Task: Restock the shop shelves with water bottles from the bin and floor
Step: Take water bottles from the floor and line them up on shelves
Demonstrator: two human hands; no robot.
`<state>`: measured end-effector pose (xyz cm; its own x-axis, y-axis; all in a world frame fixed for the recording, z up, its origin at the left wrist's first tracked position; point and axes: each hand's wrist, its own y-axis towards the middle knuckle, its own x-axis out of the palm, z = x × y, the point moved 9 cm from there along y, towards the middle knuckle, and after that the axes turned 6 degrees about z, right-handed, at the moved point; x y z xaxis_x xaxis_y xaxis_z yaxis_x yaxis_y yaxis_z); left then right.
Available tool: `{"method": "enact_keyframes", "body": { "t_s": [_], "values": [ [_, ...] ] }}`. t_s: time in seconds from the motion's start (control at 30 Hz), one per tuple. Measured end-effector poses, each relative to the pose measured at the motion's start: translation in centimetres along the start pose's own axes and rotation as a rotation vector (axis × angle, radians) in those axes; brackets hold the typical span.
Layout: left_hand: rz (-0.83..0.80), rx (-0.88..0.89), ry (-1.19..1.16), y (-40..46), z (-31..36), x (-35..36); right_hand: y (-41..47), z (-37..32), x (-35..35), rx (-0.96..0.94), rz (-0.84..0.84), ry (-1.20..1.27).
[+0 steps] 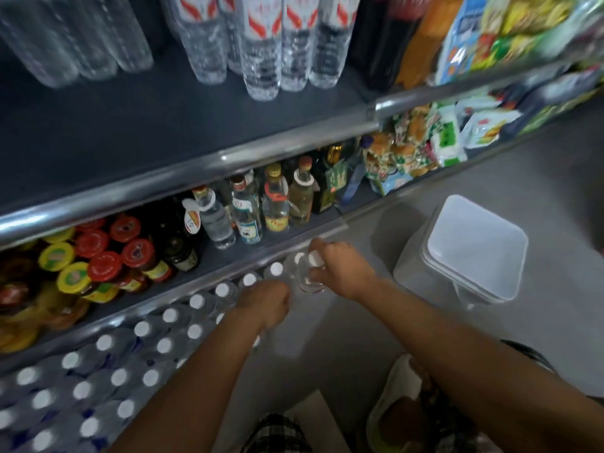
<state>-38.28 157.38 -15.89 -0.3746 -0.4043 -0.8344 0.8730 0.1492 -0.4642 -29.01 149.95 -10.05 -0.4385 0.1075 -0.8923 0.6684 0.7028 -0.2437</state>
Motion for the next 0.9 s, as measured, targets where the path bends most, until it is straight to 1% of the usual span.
{"method": "enact_keyframes", "body": {
  "t_s": [0.1, 0.23, 0.3, 0.43, 0.6, 0.77, 0.9],
  "values": [
    [0.108, 0.033, 0.048, -0.9, 0.5, -6.1, -0.6, -2.1, -6.7, -0.034, 0.138, 0.027],
    [0.330, 0.074, -0.001, -2.8, 1.1, -15.1, -1.2, -5.0, -15.1, -0.076, 0.288, 0.091],
    [0.426, 0.107, 0.016, -3.7, 1.4, -19.4, -1.4, -6.7, -19.0, -0.117, 0.359, 0.113],
    [0.564, 0.116, 0.057, -5.7, 1.4, -26.2, -1.5, -10.0, -25.4, -0.201, 0.479, 0.109],
    [0.638, 0.108, 0.049, -7.0, 0.4, -30.6, -0.6, -13.2, -30.0, -0.272, 0.577, 0.127],
    [0.690, 0.077, 0.043, -7.3, -1.4, -33.0, 2.1, -16.1, -31.6, -0.335, 0.541, 0.148],
    [0.713, 0.046, 0.026, -7.3, -3.5, -34.3, 5.1, -18.5, -31.9, -0.406, 0.534, 0.104]
  ]
}}
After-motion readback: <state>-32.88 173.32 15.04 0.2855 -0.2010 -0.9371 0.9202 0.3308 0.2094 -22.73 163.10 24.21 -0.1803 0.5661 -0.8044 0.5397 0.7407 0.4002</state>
